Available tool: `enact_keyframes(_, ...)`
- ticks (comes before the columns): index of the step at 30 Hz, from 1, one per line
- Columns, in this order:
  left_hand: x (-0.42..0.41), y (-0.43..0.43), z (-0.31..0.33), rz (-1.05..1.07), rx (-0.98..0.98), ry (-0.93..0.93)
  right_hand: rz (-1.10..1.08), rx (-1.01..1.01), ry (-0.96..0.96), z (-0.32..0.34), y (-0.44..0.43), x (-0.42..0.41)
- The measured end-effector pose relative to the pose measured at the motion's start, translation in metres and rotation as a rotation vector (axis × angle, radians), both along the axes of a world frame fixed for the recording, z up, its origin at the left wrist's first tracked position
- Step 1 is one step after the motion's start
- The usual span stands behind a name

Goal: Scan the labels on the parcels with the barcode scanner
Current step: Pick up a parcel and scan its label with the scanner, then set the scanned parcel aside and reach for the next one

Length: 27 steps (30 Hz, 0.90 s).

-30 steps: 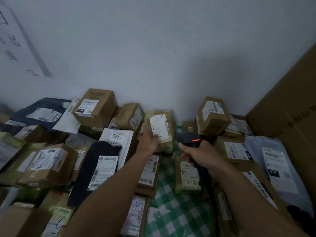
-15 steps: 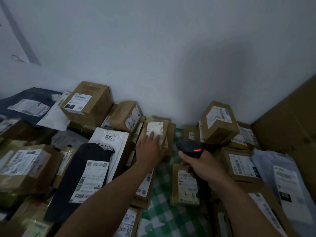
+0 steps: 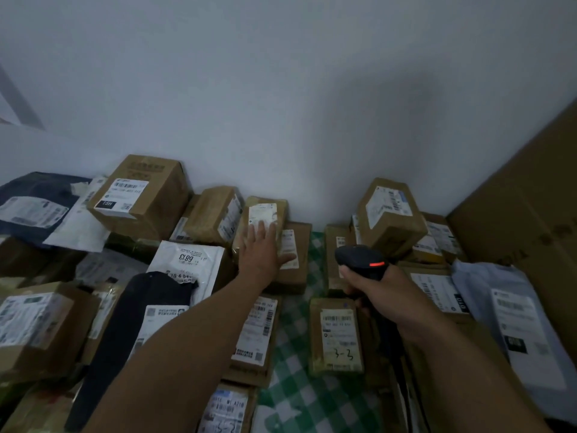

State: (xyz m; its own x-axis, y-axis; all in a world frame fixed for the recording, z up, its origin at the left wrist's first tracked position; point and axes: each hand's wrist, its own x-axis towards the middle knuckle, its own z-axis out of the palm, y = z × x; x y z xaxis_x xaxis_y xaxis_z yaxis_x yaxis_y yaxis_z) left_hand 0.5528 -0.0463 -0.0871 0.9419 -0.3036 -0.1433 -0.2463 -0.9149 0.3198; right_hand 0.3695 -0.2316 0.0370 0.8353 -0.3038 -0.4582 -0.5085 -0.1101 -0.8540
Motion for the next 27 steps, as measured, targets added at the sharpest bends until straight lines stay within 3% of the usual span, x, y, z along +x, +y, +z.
enact_keyframes(5, -0.034, -0.045, 0.054, -0.135, -0.371, 0.025, -0.07, 0.031, -0.013, 0.021, -0.017, -0.018)
enact_keyframes(14, -0.063, -0.155, 0.11, -0.104, -0.62, 0.288, -0.247, 0.034, -0.077, 0.044, -0.057, -0.049)
enact_keyframes(17, -0.064, -0.176, 0.102, -0.027, -0.647, 0.342, -0.304, 0.082, -0.079, 0.044, -0.065, -0.057)
enact_keyframes(22, -0.066, -0.184, 0.084, 0.054, -0.746, 0.274, -0.339, 0.113, -0.095, 0.041, -0.069, -0.061)
enact_keyframes(27, -0.077, -0.167, 0.09, 0.274, -1.06, 0.498, -0.329, 0.138, -0.137, 0.044, -0.063, -0.066)
